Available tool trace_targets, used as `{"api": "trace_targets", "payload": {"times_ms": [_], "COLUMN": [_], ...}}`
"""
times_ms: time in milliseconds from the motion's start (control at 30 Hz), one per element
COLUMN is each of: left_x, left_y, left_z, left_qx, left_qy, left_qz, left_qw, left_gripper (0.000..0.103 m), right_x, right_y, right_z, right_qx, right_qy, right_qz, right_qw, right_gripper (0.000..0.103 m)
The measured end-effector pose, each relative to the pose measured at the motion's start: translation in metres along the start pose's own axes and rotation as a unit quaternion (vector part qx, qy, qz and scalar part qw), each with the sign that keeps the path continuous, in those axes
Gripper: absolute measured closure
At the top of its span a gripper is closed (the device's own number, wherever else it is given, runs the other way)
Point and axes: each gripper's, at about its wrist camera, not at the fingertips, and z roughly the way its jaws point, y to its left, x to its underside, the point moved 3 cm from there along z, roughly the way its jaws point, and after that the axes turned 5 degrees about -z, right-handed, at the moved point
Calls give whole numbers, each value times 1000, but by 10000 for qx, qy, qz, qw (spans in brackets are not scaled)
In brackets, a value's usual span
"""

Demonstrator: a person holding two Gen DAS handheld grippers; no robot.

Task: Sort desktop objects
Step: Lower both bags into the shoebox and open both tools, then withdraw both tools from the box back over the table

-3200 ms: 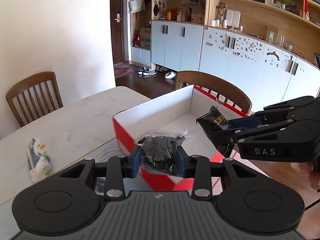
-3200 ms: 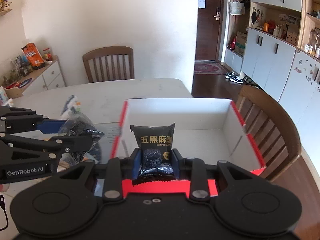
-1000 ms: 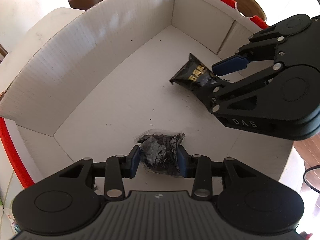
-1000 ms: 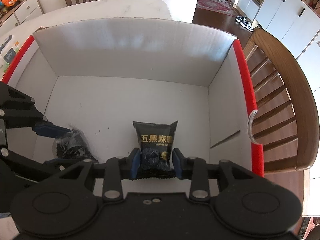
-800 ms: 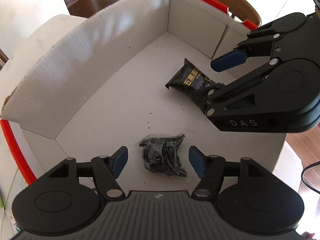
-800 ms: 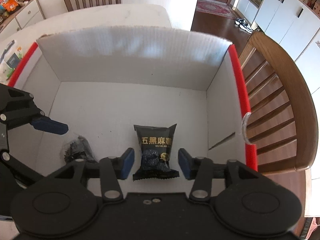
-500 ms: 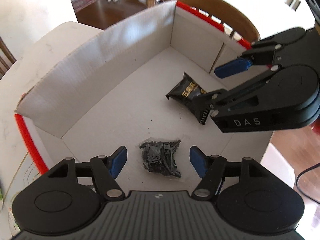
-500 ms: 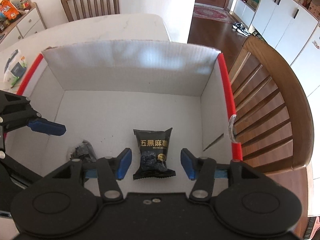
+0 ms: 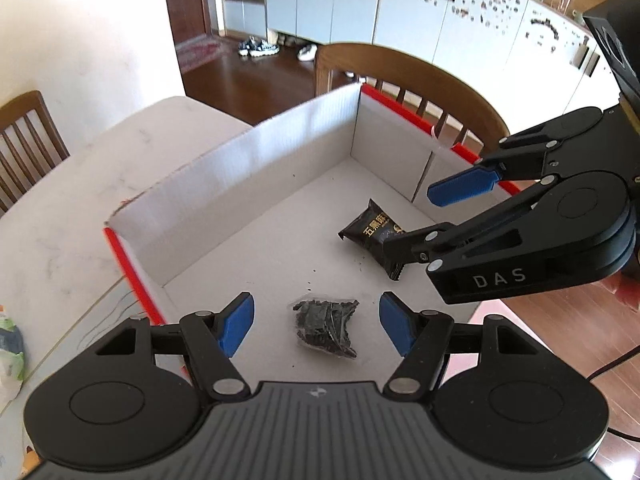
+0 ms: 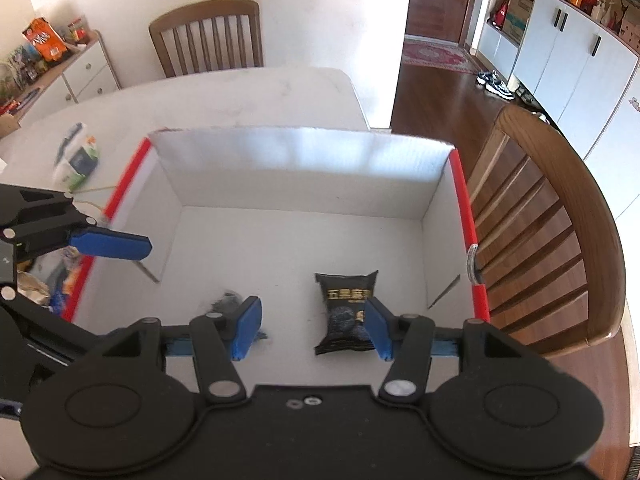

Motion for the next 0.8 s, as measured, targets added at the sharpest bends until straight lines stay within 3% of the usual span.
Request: {"api": "trace_targets", "payload": {"times_ms": [400, 600, 800], "left_x": [28, 44, 63], "left_y": [20, 37, 59], "left_z": [-40, -62, -91], "left_qx": [132, 125, 91], "left_qy": [-389, -530, -825], "left_qz": [-169, -249, -374], "left_qw": [9990, 9982, 9959], "left_gripper": [35, 34, 26], "right_x": [8, 13, 22], "right_y": [40, 60, 89], "right_z": [-42, -60, -74], "right_qx": [18, 15, 5], "right_qy": [-419, -669, -964], "right_qz": [48, 135, 151], "right_qw": [9991, 9977, 9952], "right_gripper": [45, 39, 34]}}
